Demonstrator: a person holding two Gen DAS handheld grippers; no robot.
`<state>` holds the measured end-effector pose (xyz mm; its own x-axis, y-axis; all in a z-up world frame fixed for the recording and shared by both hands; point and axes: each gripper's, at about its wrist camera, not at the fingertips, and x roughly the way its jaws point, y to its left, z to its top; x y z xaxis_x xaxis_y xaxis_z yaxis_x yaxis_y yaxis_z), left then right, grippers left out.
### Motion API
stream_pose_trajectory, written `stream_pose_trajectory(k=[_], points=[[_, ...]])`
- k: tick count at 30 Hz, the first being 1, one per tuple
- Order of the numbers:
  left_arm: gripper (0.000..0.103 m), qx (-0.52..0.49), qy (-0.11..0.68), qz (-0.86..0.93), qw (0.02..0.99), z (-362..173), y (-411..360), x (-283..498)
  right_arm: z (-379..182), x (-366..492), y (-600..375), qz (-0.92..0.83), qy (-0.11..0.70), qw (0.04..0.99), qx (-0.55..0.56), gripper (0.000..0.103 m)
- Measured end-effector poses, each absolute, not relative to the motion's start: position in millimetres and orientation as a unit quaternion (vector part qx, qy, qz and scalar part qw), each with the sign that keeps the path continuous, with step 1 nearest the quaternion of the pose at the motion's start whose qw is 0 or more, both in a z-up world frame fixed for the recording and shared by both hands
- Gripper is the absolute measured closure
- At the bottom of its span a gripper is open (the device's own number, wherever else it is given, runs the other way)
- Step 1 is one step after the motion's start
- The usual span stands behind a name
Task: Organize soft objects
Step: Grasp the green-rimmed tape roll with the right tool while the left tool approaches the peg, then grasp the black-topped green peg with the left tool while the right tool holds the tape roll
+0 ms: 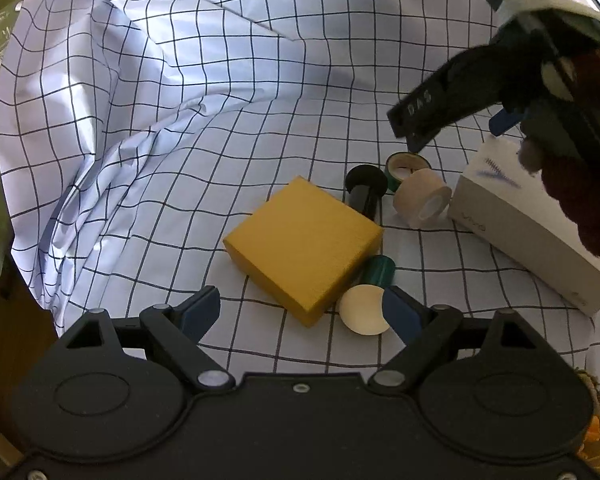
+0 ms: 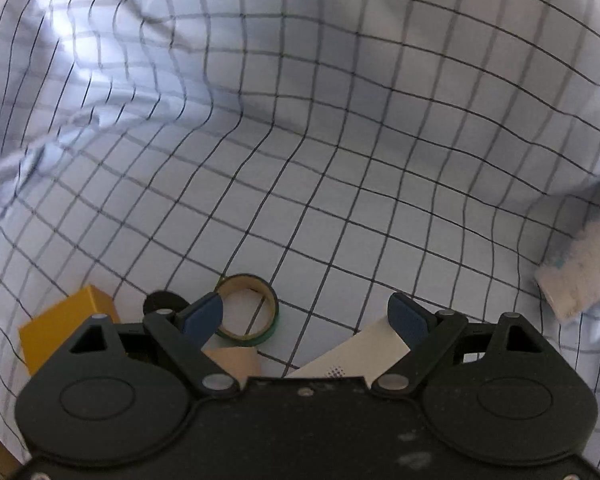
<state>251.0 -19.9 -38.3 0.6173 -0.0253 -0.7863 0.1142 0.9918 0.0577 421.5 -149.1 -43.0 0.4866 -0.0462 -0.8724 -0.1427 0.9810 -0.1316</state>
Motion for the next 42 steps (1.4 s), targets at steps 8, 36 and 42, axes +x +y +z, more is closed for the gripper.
stream_pose_trajectory(k=[8, 36, 42], points=[[0.018, 0.043, 0.441, -0.040, 0.896, -43, -17, 256, -51, 434, -138, 0.066, 0.528, 0.839, -0.111, 0.013], [0.018, 0.037, 0.443, -0.039, 0.895, -46, -11, 260, -83, 450, -136, 0.133, 0.568, 0.801, -0.133, 0.057], [0.018, 0.037, 0.441, -0.035, 0.896, -45, -9, 263, -68, 454, -156, 0.079, 0.540, 0.833, -0.092, 0.056]])
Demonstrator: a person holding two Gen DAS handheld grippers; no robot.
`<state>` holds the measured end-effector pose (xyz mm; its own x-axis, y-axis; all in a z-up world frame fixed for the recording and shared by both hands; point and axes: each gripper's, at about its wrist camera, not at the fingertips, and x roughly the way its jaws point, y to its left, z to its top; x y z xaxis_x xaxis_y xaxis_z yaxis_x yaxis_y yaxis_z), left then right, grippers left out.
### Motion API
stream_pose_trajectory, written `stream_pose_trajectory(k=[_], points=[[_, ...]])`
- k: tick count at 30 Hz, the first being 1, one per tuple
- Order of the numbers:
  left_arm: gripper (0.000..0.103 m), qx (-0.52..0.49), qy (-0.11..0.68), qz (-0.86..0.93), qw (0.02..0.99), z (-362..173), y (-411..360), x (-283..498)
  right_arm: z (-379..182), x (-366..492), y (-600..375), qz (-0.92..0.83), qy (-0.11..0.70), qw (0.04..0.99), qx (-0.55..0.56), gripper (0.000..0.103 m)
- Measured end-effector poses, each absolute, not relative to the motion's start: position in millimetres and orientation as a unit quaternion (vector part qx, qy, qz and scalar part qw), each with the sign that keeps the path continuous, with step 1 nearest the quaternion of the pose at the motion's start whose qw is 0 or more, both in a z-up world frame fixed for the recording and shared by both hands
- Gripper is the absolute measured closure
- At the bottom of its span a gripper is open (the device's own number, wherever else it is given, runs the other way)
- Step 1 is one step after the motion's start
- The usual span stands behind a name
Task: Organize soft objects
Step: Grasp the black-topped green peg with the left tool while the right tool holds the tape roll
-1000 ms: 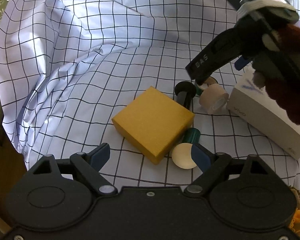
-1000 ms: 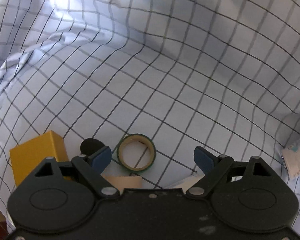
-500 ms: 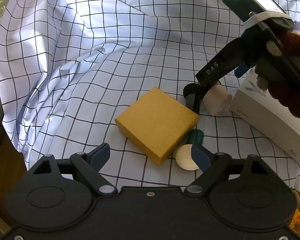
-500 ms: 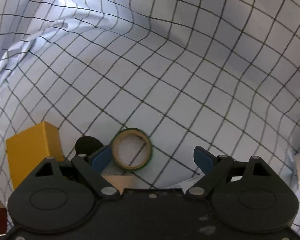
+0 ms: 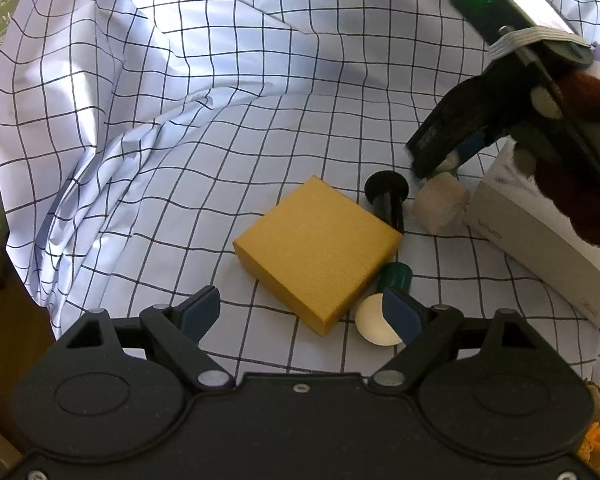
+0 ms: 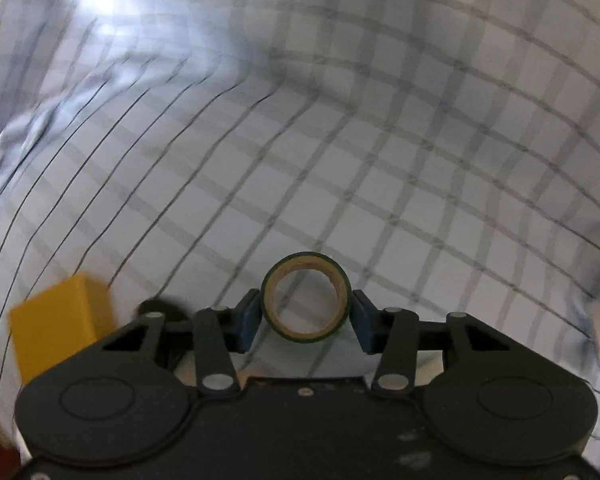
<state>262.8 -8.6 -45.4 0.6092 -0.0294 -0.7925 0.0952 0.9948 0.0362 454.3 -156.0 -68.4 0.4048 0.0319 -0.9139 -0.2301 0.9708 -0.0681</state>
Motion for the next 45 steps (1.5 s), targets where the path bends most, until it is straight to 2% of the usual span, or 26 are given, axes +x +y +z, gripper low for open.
stream_pose_trajectory(k=[4, 9, 21, 27, 40, 45], points=[[0.018, 0.038, 0.440, -0.035, 0.896, -45, -8, 267, -60, 450, -179, 0.022, 0.508, 0.860, -0.047, 0.056], [0.018, 0.035, 0.438, -0.036, 0.898, -42, -10, 280, -62, 428, -192, -0.024, 0.445, 0.894, -0.053, 0.056], [0.018, 0.003, 0.461, -0.039, 0.886, -31, -26, 340, -66, 407, -214, -0.035, 0.365, 0.930, 0.011, 0.056], [0.018, 0.018, 0.470, -0.039, 0.882, -39, -48, 362, -58, 383, -227, -0.025, 0.280, 0.958, 0.052, 0.056], [0.023, 0.035, 0.481, -0.043, 0.875, -58, -67, 375, -55, 371, -233, -0.038, 0.248, 0.965, 0.070, 0.056], [0.029, 0.036, 0.478, -0.029, 0.877, -59, -63, 380, -56, 371, -234, -0.041, 0.249, 0.965, 0.074, 0.056]])
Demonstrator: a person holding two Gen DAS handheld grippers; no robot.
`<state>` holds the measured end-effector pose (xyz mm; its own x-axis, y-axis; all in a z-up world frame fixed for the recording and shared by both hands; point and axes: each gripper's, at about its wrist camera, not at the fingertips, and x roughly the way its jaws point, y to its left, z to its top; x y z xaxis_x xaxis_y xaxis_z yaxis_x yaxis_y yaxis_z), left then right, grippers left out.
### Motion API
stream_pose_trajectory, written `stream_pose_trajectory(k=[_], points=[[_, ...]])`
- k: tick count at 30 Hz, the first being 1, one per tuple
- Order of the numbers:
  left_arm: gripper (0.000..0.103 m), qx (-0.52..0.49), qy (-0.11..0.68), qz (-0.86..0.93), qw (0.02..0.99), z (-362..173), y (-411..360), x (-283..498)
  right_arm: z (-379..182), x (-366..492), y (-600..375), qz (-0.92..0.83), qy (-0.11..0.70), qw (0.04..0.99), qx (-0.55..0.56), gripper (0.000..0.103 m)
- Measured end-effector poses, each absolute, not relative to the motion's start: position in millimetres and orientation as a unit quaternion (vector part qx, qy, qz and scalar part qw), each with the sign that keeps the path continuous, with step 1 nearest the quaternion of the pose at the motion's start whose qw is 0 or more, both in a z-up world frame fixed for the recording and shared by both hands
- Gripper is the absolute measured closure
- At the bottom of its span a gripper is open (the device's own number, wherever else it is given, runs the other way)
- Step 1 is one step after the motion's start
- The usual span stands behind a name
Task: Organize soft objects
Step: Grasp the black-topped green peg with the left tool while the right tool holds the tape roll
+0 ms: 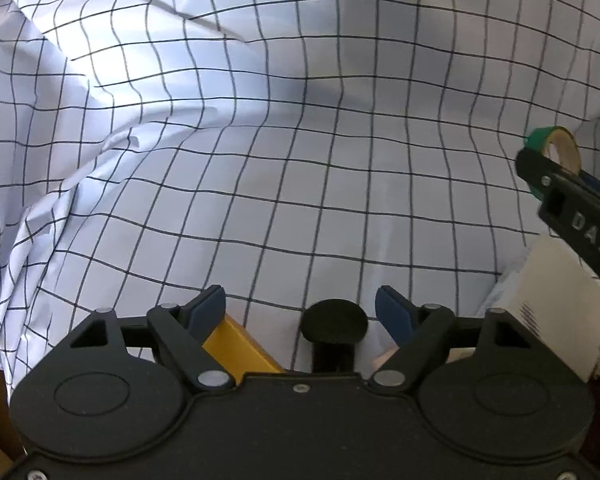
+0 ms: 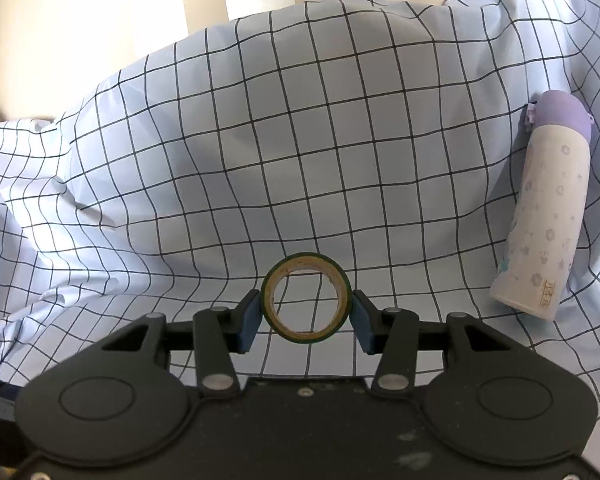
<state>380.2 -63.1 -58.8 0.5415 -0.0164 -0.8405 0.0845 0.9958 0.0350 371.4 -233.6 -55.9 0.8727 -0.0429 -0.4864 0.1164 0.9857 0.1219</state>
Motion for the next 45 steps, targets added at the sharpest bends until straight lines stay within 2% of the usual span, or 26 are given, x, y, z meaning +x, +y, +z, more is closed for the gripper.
stream_pose_trajectory(k=[15, 16, 18, 21, 23, 28, 29, 32, 33, 40, 41, 43, 44, 45], points=[[0.032, 0.064, 0.470, -0.045, 0.879, -67, -73, 380, -56, 374, -231, -0.046, 0.250, 0.964, 0.073, 0.056], [0.034, 0.062, 0.471, -0.047, 0.879, -66, -73, 381, -56, 374, -231, -0.047, 0.250, 0.964, 0.073, 0.056], [0.057, 0.048, 0.476, -0.063, 0.876, -66, -71, 384, -56, 373, -231, -0.047, 0.250, 0.964, 0.073, 0.056], [0.066, 0.023, 0.488, -0.079, 0.869, -65, -69, 387, -56, 374, -231, -0.049, 0.250, 0.964, 0.073, 0.056], [0.067, 0.022, 0.483, -0.076, 0.872, -65, -69, 389, -56, 374, -232, -0.049, 0.250, 0.964, 0.075, 0.056], [0.066, 0.019, 0.483, -0.078, 0.872, -63, -67, 390, -56, 375, -233, -0.051, 0.253, 0.963, 0.080, 0.056], [0.063, 0.022, 0.483, -0.079, 0.872, -62, -67, 389, -56, 375, -233, -0.051, 0.253, 0.963, 0.080, 0.056], [0.043, 0.031, 0.484, -0.068, 0.872, -61, -69, 385, -56, 375, -233, -0.053, 0.253, 0.963, 0.081, 0.056], [0.040, 0.030, 0.484, -0.067, 0.872, -60, -69, 385, -57, 376, -233, -0.053, 0.253, 0.963, 0.080, 0.056], [0.039, 0.032, 0.499, -0.069, 0.863, -65, -72, 381, -56, 375, -231, -0.055, 0.253, 0.963, 0.079, 0.056], [0.040, 0.030, 0.499, -0.068, 0.863, -65, -72, 381, -57, 375, -231, -0.055, 0.253, 0.963, 0.078, 0.056], [0.052, 0.014, 0.504, -0.076, 0.860, -66, -71, 383, -57, 375, -231, -0.055, 0.253, 0.963, 0.078, 0.056], [0.066, 0.006, 0.507, -0.081, 0.858, -66, -71, 384, -57, 375, -231, -0.055, 0.253, 0.963, 0.078, 0.056], [0.066, 0.004, 0.507, -0.081, 0.858, -66, -71, 384, -56, 375, -231, -0.055, 0.253, 0.963, 0.078, 0.056]])
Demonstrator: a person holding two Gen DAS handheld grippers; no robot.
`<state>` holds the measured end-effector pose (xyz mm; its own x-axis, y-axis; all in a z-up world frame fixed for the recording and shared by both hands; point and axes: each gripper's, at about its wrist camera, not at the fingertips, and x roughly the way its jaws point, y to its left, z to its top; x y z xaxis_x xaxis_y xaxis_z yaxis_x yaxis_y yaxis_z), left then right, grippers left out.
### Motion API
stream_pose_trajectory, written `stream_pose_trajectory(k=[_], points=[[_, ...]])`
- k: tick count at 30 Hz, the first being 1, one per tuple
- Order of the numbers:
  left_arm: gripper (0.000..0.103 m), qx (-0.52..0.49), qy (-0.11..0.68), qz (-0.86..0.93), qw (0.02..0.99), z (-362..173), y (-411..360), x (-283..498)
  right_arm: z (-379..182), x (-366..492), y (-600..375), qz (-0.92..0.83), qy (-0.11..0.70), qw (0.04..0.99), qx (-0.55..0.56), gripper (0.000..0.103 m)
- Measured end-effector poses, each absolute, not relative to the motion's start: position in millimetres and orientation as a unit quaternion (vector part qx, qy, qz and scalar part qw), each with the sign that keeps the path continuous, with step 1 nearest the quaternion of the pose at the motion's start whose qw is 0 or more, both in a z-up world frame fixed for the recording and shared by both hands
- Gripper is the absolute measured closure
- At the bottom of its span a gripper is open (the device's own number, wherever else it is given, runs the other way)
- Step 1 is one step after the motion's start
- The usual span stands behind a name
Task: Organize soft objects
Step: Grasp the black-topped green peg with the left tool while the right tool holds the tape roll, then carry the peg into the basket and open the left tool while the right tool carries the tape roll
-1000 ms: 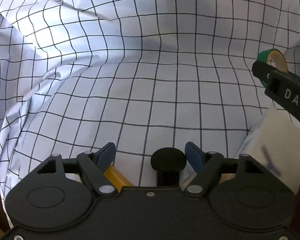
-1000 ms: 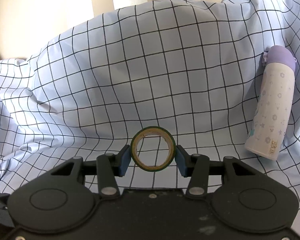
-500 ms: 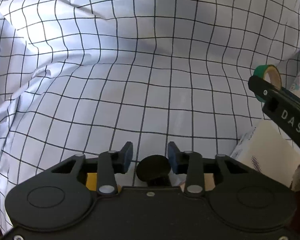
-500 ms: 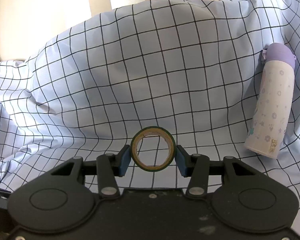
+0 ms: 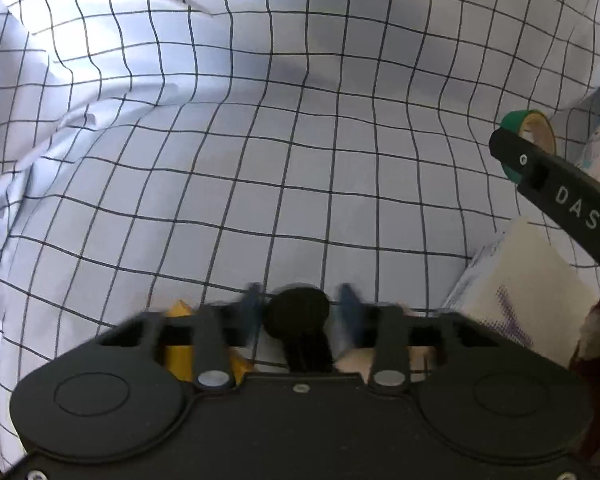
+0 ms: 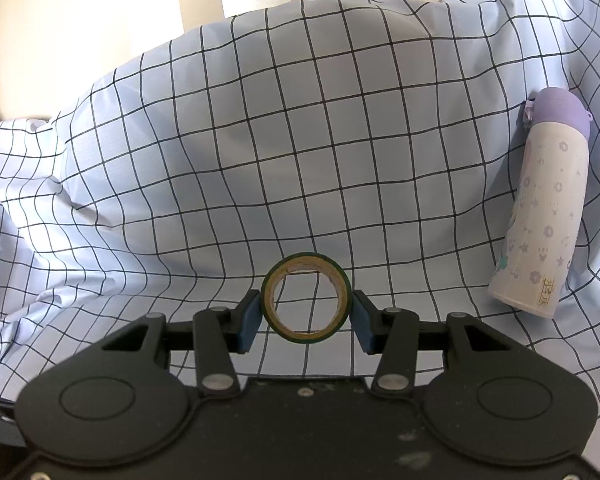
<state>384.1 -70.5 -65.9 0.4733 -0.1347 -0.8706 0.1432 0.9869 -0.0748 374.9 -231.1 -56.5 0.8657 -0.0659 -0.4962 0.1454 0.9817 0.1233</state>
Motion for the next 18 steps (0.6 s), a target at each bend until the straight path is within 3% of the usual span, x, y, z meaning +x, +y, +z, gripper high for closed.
stream_pose_trajectory(k=[8, 18], points=[[0.067, -0.004, 0.492, -0.082, 0.867, -63, -69, 383, -56, 375, -231, -0.057, 0.253, 0.962, 0.081, 0.056], [0.067, -0.023, 0.440, -0.093, 0.893, -8, -60, 354, -56, 376, -231, -0.065, 0.253, 0.962, 0.082, 0.056]])
